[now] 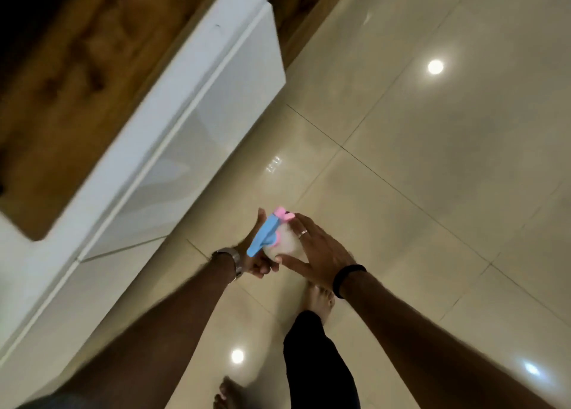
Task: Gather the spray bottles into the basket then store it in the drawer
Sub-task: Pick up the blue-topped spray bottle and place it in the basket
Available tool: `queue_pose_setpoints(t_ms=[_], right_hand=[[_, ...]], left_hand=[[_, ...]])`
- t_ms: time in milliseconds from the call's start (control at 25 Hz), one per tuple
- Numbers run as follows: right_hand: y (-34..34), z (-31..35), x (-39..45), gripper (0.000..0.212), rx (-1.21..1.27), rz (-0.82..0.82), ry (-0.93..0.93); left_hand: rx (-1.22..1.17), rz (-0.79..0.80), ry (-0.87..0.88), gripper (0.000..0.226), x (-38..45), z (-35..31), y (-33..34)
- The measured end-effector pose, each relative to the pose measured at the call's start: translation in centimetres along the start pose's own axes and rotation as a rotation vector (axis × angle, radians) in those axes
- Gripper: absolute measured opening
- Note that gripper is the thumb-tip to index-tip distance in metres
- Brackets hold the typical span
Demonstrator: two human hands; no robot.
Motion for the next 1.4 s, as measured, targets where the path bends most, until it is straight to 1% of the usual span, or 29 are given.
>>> queue_pose_setpoints(t_ms=[40, 120, 240, 320, 400, 440, 480, 560, 640, 720, 840, 920, 960, 1040, 1160, 1240, 1400], right_hand=[[-0.2, 1.6, -0.4, 0.085, -0.001, 0.001, 0.004], [-0.1, 4.6, -0.9, 0.084, 0.006, 0.013, 0.018], [0.6, 9.2, -1.3, 0.075, 0.019, -0.011, 0.003], [1.1, 12.4, -2.0, 0.06, 0.059, -0.057, -0.041], [2.3, 16.9, -2.4, 0.045, 0.098, -0.084, -0.106], [3.3, 19.0, -2.4, 0.042, 0.113, -0.086, -0.123], [4.5, 21.0, -2.3, 0.044, 0.118, -0.081, -0.133], [7.7, 25.1, -1.6, 0.049, 0.108, -0.061, -0.146], [11.0, 28.9, -0.9, 0.05, 0.123, -0.03, -0.17], [16.0, 33.7, 0.0, 0.05, 0.135, 0.034, -0.214], [24.0, 40.8, 1.2, 0.051, 0.15, 0.115, -0.286], [28.9, 45.2, 2.0, 0.05, 0.14, 0.145, -0.332], [30.9, 47.0, 2.4, 0.049, 0.136, 0.155, -0.358], [34.0, 49.8, 3.6, 0.054, 0.135, 0.143, -0.385], [36.4, 52.4, 6.8, 0.061, 0.073, 0.009, -0.387], [37.5, 53.0, 8.6, 0.06, 0.0, -0.047, -0.369], [39.8, 52.3, 10.3, 0.057, -0.113, -0.094, -0.305]], left_hand=[[0.018, 0.0, 0.035, 0.061, -2.1, 0.3, -0.1], [-0.054, -0.052, 0.104, 0.065, -5.9, 1.0, -0.9], [-0.178, -0.285, 0.248, 0.072, -11.1, 2.0, -3.3], [-0.22, -0.408, 0.354, 0.071, -14.7, 3.1, -4.3], [-0.257, -0.544, 0.468, 0.066, -19.0, 5.7, -5.9], [-0.268, -0.609, 0.526, 0.064, -20.9, 6.9, -6.8], [-0.28, -0.659, 0.576, 0.061, -22.7, 8.4, -7.6], [-0.324, -0.736, 0.638, 0.055, -25.8, 12.2, -9.8], [-0.362, -0.804, 0.657, 0.058, -28.6, 16.0, -12.4], [-0.426, -0.879, 0.681, 0.062, -31.1, 21.1, -15.9], [-0.534, -0.99, 0.715, 0.06, -34.9, 28.9, -21.5], [-0.561, -1.068, 0.753, 0.054, -37.4, 33.6, -24.9], [-0.544, -1.108, 0.764, 0.051, -38.5, 35.5, -26.4], [-0.469, -1.175, 0.719, 0.055, -39.6, 39.3, -29.0], [-0.257, -1.27, 0.549, 0.066, -39.4, 44.5, -32.0], [-0.109, -1.294, 0.492, 0.067, -38.8, 46.0, -33.3], [0.127, -1.27, 0.411, 0.073, -36.2, 46.6, -34.4]])
Point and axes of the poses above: each hand's wrist, its own x-axis towards the middle knuckle, its own y-axis out of the palm, z = x × y, the point moved 9 cm from there along x, towards the middle knuckle, and after that the axes turned 3 degrees about x, right-handed, at the moved point
